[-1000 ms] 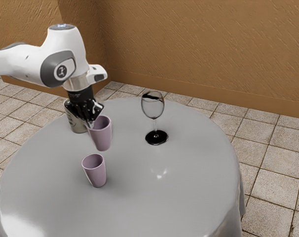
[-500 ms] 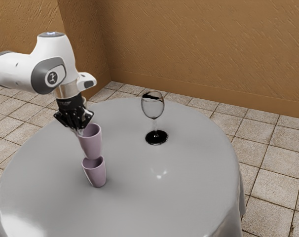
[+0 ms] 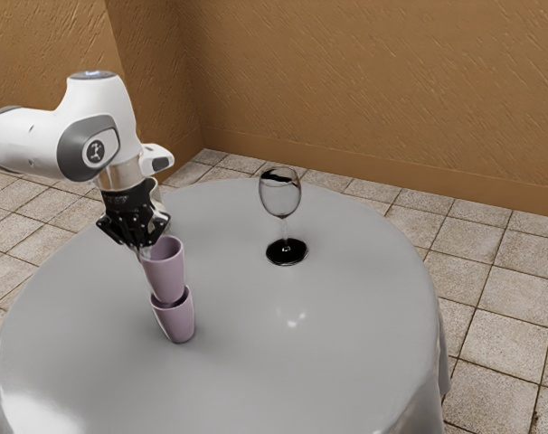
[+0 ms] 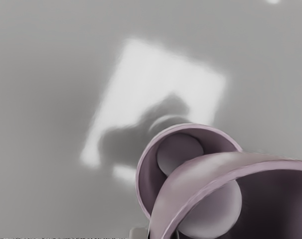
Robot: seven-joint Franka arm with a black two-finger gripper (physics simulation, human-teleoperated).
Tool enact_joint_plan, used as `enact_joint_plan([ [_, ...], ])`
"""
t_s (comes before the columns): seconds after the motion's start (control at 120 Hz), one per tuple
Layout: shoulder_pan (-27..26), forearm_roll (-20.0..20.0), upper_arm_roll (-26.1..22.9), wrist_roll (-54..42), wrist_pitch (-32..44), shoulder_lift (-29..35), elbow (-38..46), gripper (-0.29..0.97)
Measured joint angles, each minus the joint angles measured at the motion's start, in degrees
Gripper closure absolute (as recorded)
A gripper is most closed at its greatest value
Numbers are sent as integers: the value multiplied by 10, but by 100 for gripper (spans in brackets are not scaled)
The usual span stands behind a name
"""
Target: Place the left cup onto the right cup
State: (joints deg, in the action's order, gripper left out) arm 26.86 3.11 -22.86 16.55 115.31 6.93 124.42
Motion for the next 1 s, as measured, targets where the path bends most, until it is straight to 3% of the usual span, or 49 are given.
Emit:
enact_joint_plan([
  [0.533, -2, -6, 3, 14, 3, -35, -5, 78],
  [0.767, -5, 0, 2, 17, -6, -40, -15, 31],
  [1.0, -17, 2, -3, 27, -54, -8, -57, 10],
])
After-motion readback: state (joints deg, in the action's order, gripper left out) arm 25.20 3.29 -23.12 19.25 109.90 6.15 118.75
